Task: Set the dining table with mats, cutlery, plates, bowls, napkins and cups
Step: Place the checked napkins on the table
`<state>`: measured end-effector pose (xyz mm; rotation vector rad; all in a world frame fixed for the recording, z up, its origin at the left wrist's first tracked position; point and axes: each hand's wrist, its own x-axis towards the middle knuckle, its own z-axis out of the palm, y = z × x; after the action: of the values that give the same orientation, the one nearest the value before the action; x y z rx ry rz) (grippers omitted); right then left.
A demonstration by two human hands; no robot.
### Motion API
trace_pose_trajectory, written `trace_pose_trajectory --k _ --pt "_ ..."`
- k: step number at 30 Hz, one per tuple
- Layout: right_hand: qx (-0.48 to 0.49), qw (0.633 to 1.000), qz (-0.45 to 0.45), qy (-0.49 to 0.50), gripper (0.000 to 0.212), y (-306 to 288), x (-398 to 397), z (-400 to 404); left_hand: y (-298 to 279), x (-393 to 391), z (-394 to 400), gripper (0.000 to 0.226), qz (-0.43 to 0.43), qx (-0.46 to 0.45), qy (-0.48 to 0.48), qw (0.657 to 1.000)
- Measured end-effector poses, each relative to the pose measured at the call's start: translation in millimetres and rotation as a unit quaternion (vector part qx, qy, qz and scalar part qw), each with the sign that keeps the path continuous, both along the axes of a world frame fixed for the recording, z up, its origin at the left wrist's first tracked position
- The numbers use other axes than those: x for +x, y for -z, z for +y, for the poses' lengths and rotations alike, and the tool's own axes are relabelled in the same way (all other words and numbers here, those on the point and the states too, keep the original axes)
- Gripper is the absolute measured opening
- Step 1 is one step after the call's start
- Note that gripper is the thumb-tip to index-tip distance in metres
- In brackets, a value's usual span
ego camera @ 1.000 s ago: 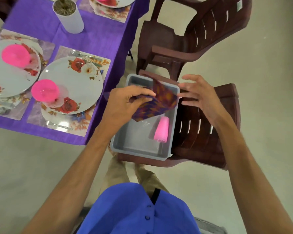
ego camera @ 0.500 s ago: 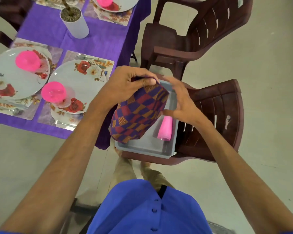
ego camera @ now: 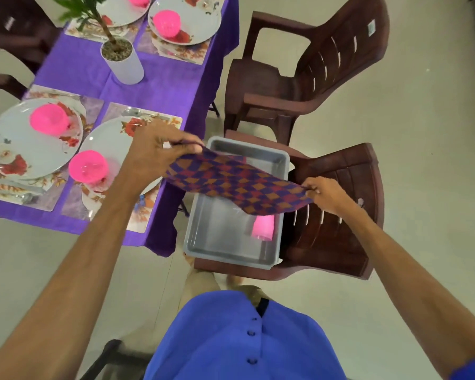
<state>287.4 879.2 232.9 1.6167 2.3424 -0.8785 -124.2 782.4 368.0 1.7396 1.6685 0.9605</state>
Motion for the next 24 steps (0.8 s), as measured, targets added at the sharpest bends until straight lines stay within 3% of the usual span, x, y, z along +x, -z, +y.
trace_pose_trajectory --k 3,5,7,9,12,14,16,18,20,22,24 --pt "0.055 0.997 -0.053 0.028 0.014 10.0 16.9 -2.2 10.9 3.2 -12.9 0.015 -0.049 -0.01 -0.046 0.998" --pt "0.02 0.996 -0.055 0.07 0.016 10.1 17.7 -5.3 12.9 5.7 -16.9 0.016 -0.087 -0.013 -0.071 0.994" --pt "-0.064 0.981 0.019 0.18 0.017 2.5 9.6 -7.0 12.0 5.1 -18.6 0.016 -0.097 -0.016 -0.074 0.992" --pt "-0.096 0.932 0.11 0.332 0.023 -2.8 3.1 -5.9 11.4 3.0 -19.0 0.016 -0.092 -0.031 -0.06 0.993" --pt "0.032 0.896 0.142 0.42 0.037 -13.2 -5.7 -3.9 11.1 4.8 -18.5 0.017 -0.103 -0.086 -0.015 0.991" --pt "0.155 0.908 0.111 0.372 0.034 -32.3 -17.0 -3.0 10.1 13.1 -16.5 0.018 -0.099 -0.107 0.034 0.989" --pt "0.21 0.916 0.182 0.29 0.01 -54.9 -33.4 -2.4 8.0 25.3 -11.5 0.02 -0.081 -0.117 0.077 0.987" --pt "0.164 0.925 0.27 0.21 0.029 -74.3 -51.0 -4.0 4.6 41.8 -4.8 0.019 -0.086 -0.138 0.099 0.982" --pt "0.055 0.935 0.315 0.153 0.052 -90.8 -69.9 -11.4 1.0 57.8 1.2 0.02 -0.08 -0.157 0.12 0.977" --pt "-0.01 0.934 0.344 0.096 0.048 -99.3 -85.9 -21.0 -2.6 72.4 7.2 0.023 -0.06 -0.156 0.154 0.974" --pt "-0.015 0.937 0.347 0.046 0.034 -103.5 -94.9 -28.5 -6.0 81.8 12.6 0.016 -0.049 -0.155 0.163 0.973"
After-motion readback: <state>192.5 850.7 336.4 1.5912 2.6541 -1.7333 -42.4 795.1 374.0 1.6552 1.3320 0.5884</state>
